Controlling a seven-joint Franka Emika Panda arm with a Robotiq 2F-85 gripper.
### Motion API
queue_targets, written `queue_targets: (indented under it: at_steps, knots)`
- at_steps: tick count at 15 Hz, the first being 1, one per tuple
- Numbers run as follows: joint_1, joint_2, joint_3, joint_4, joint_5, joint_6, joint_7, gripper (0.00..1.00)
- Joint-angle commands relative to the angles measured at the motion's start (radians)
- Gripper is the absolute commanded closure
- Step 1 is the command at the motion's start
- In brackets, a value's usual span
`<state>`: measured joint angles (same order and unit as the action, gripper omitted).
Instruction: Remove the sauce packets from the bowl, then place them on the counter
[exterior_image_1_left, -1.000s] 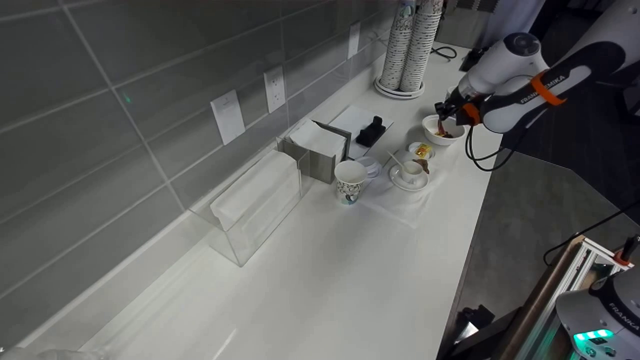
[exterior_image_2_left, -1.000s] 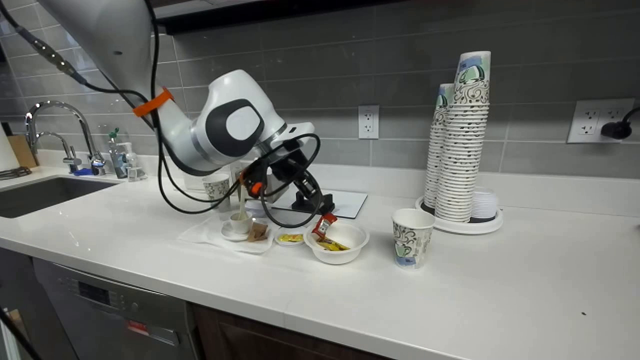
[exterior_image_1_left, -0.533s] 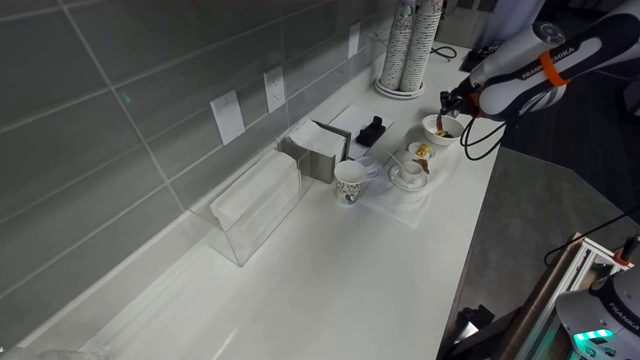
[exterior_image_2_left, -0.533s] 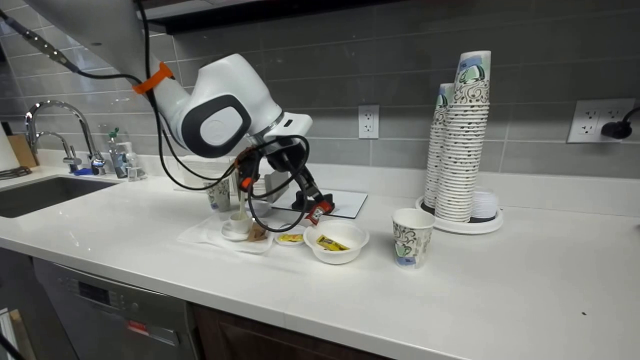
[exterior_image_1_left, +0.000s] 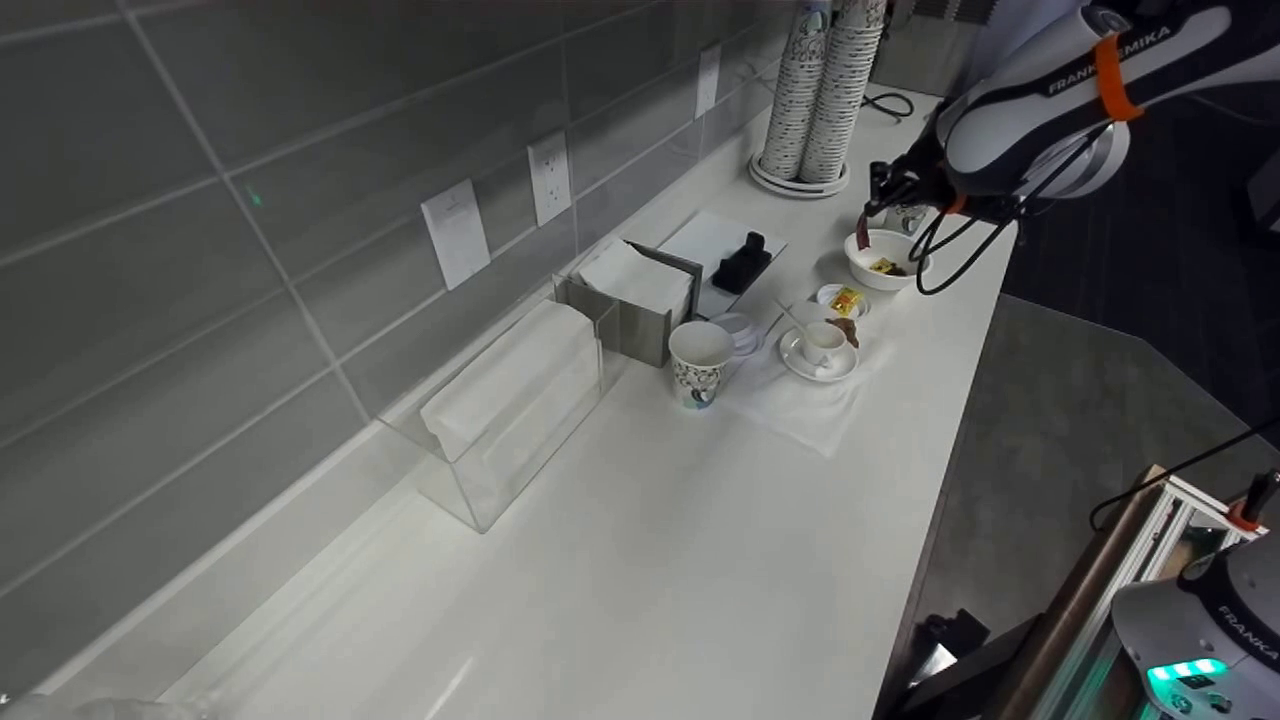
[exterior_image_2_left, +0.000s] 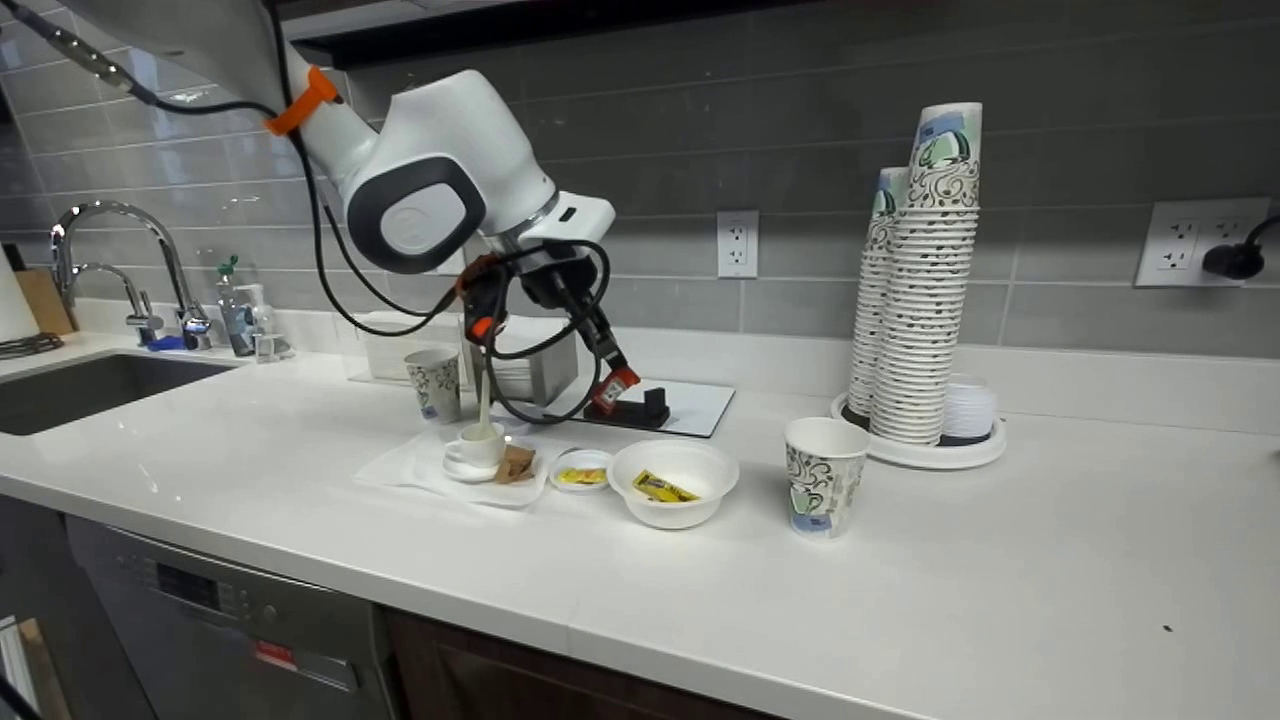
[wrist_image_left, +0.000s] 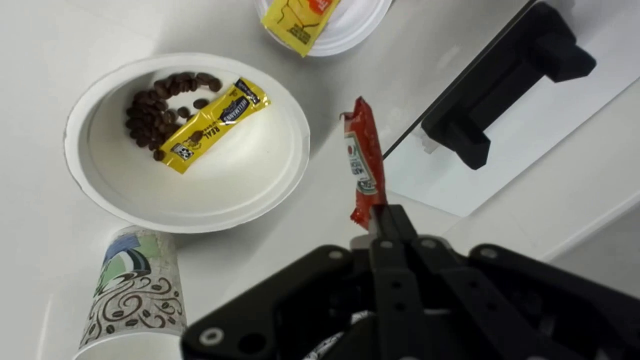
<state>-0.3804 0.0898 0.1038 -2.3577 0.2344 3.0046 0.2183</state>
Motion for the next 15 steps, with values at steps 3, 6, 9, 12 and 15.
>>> queue_targets:
  at_steps: [3,6,9,12,15]
  knots:
    - [0.111,0.006,-0.124,0.032,0.007,-0.14,-0.006,1.0]
    - [0.156,0.034,-0.157,0.051,0.039,-0.163,0.009,1.0]
    - [0.189,0.054,-0.161,0.074,0.053,-0.226,0.014,1.0]
    - [0.218,0.099,-0.177,0.108,0.02,-0.245,0.071,1.0]
    - [0.243,0.146,-0.208,0.138,-0.01,-0.259,0.128,1.0]
